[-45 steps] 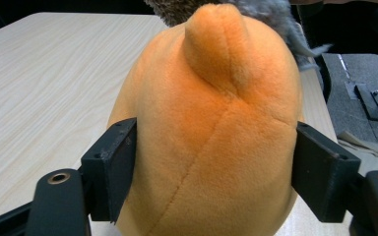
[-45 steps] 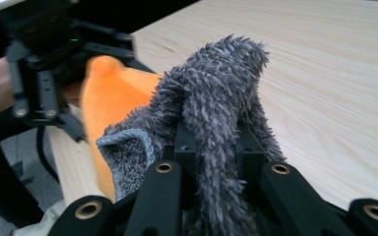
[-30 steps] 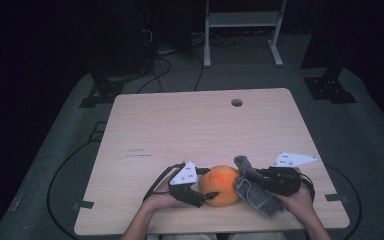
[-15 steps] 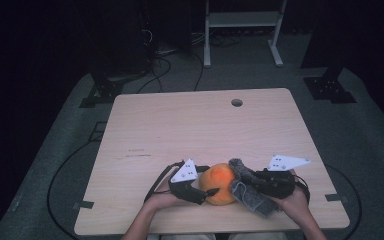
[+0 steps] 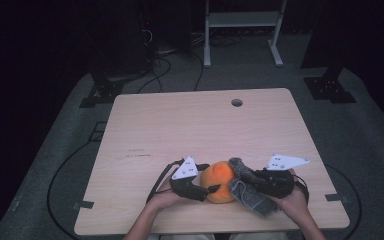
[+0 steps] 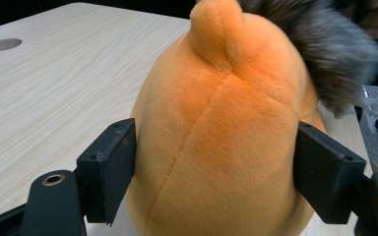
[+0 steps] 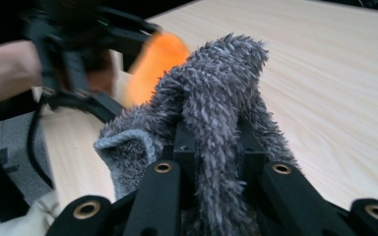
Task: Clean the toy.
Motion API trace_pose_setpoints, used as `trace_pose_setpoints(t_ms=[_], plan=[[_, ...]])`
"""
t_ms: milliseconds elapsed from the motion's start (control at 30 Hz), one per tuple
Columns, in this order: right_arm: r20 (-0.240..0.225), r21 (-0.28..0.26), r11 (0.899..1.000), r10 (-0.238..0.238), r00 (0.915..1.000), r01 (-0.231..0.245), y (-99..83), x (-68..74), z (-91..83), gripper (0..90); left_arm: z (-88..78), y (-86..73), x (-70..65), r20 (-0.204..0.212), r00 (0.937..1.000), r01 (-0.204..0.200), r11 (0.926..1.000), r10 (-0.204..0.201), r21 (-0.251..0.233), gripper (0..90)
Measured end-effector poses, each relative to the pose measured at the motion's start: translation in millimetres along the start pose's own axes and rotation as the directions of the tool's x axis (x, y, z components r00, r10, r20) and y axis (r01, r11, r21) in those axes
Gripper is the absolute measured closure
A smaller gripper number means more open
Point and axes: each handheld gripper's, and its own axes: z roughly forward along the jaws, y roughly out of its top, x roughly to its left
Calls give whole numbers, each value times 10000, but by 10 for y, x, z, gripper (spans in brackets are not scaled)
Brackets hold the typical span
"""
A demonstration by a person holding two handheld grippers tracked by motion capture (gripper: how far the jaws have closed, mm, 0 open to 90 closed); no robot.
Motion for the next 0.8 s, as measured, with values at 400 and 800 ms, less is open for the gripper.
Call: trace_pose_setpoints(t_ms=[400,800], plan=[[-159,-310,9978,-598,9981,593,189,182,-28,757,64,61,-127,587,9960,-688,9976,681,105,197],[-375,32,9999,119,9992,-118,-5,-46,-72,756,106,53,-122,612,9947,-833,9965,826,93,257]])
